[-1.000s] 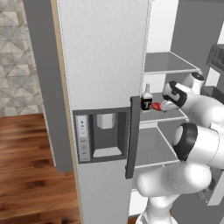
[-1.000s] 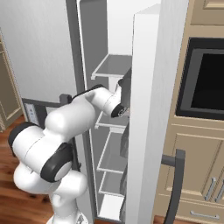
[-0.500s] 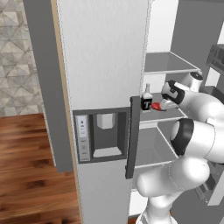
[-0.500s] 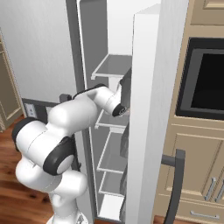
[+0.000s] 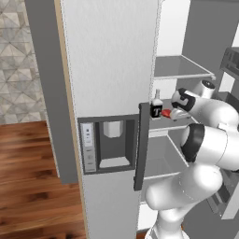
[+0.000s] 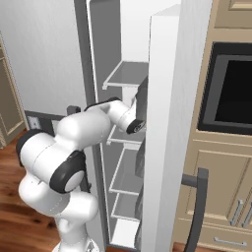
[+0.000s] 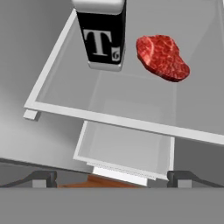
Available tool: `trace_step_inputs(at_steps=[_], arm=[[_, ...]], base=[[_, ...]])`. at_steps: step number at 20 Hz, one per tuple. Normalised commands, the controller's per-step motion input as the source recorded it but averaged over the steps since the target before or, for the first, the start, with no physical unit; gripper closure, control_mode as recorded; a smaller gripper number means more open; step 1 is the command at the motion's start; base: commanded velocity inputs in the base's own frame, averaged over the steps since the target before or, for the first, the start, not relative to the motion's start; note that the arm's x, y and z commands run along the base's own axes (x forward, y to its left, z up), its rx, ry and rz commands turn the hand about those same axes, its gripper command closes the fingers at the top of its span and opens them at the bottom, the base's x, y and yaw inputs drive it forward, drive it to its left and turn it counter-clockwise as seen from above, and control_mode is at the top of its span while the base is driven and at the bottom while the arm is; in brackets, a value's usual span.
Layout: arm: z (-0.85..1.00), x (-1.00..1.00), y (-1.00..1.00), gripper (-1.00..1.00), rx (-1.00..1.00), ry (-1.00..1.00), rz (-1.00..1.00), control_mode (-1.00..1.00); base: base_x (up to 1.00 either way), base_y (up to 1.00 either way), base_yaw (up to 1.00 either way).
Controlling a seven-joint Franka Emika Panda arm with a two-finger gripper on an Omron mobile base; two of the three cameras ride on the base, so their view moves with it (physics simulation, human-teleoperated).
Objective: Pick steak from the fridge and place it on the plate on the counter.
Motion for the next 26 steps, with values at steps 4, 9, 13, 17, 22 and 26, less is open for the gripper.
trace_step_inputs(at_steps=[4, 9, 13, 17, 22, 26], arm=[[-0.05, 0.09, 0.0, -1.0, 0.0, 0.0, 0.0, -1.0], [0.0, 0.08, 0.0, -1.0, 0.0, 0.0, 0.0, -1.0], [0.0, 0.09, -0.04, -1.0, 0.0, 0.0, 0.0, -1.0], [0.0, 0.06, -0.11, -1.0, 0.0, 0.0, 0.0, -1.0], [0.0, 0.08, -0.11, -1.0, 0.0, 0.0, 0.0, -1.0], [-0.01, 0.11, -0.06, -1.0, 0.0, 0.0, 0.0, -1.0]], base=[[0.0, 0.0, 0.0], [0.0, 0.0, 0.0], [0.0, 0.0, 0.0], [0.0, 0.0, 0.0], [0.0, 0.0, 0.0], [0.0, 0.0, 0.0]])
